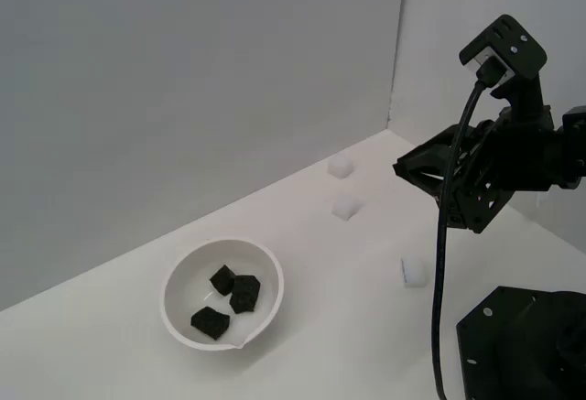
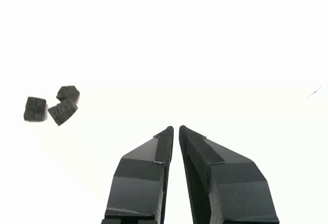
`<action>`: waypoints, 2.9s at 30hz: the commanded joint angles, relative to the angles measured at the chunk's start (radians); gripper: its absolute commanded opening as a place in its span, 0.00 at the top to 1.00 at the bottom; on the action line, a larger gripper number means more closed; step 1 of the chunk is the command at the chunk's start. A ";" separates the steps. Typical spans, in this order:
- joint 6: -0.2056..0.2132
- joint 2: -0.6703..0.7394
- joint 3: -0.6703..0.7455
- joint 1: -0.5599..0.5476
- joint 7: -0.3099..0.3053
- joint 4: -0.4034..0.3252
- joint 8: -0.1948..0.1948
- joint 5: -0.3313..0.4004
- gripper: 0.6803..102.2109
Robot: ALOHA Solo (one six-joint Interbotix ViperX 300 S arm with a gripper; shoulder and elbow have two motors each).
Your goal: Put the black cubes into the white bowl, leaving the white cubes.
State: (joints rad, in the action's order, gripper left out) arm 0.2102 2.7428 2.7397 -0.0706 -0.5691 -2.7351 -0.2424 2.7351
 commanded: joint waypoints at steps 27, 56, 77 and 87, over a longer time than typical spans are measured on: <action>0.012 0.600 0.604 0.035 0.008 -0.081 0.000 0.077 0.98; 0.011 0.730 0.733 0.071 0.000 -0.097 0.002 0.091 0.98; 0.012 0.730 0.735 0.071 0.002 -0.095 0.000 0.091 0.98; 0.012 0.730 0.735 0.071 0.000 -0.095 0.000 0.091 0.98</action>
State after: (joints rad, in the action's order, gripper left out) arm 0.2102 3.4576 3.4576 -0.0015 -0.5645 -2.8302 -0.2270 2.8271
